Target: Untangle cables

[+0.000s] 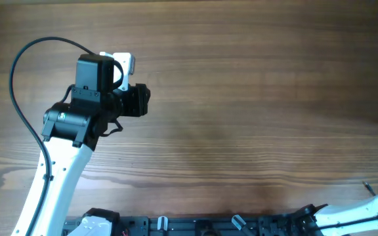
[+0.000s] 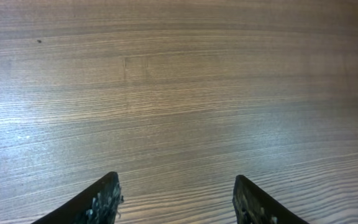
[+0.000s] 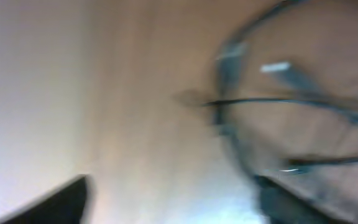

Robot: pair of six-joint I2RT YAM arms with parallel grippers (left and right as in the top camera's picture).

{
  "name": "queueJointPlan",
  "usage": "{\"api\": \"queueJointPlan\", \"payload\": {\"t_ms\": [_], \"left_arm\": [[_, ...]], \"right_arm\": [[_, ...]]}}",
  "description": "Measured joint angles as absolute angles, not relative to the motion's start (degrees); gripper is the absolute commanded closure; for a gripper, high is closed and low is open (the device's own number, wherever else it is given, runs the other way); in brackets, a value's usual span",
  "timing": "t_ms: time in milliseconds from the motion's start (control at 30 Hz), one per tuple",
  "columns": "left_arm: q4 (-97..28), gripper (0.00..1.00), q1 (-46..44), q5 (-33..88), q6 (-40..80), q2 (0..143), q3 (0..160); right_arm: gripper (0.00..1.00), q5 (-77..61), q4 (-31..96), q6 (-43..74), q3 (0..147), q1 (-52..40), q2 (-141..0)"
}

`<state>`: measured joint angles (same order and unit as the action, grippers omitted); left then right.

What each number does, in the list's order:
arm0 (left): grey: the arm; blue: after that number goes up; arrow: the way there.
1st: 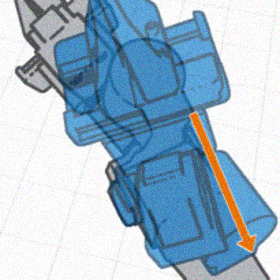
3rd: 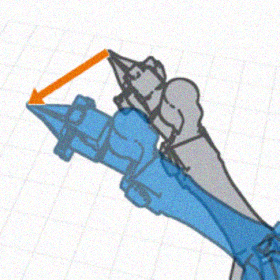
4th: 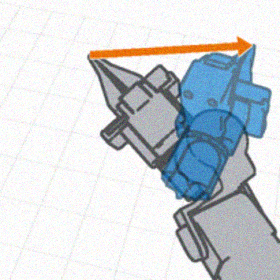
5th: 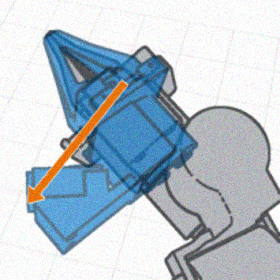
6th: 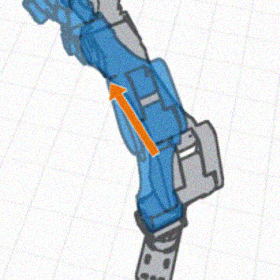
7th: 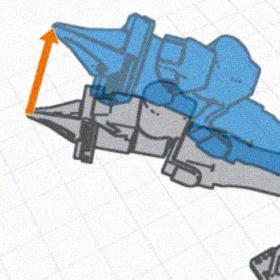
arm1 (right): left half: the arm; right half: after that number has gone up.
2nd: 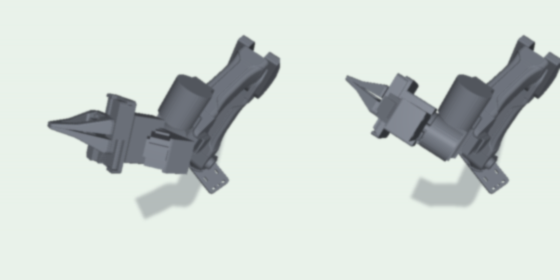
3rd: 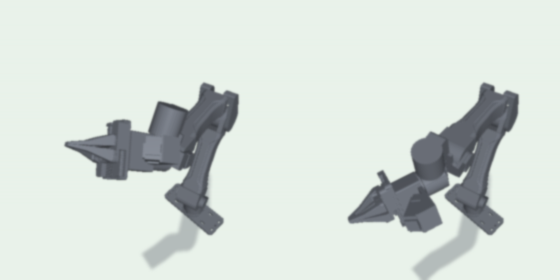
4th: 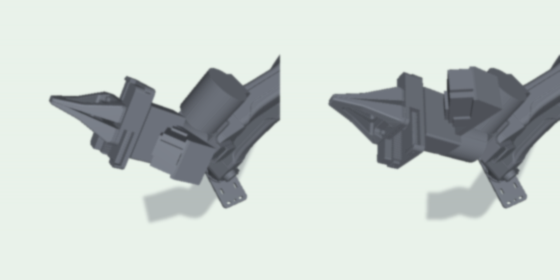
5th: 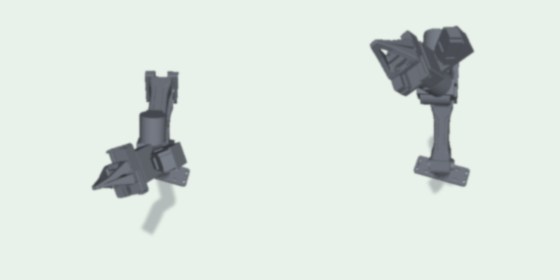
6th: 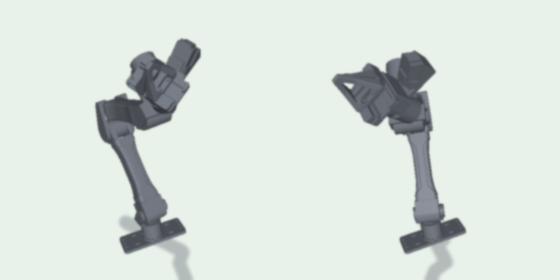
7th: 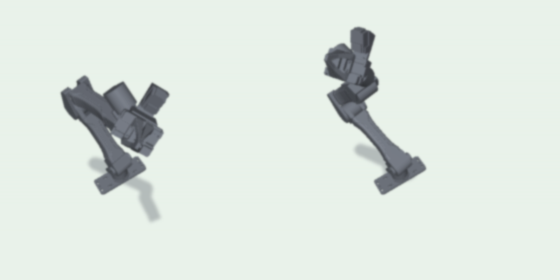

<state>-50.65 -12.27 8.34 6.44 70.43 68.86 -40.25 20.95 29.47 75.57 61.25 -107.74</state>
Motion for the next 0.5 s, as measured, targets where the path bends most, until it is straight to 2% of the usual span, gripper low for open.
{"api": "queueJointPlan", "payload": {"t_ms": [100,300,367,500], "left_arm": [[-50.7,0.40,-12.3,8.4,6.4,70.4,68.9],[-50.6,0.39,-12.3,8.4,6.4,70.4,68.9],[-50.6,0.39,-12.3,8.3,6.4,70.4,68.9],[-50.7,0.39,-12.3,8.4,6.4,70.4,68.9]], "right_arm": [[0.00,-46.1,23.1,29.3,75.6,60.4,-107.7],[0.00,-46.1,28.3,25.5,75.6,58.5,-107.2],[0.00,-45.1,28.8,21.8,75.6,54.3,-104.8],[0.00,-32.8,33.6,14.6,76.2,39.4,-94.0]]}}
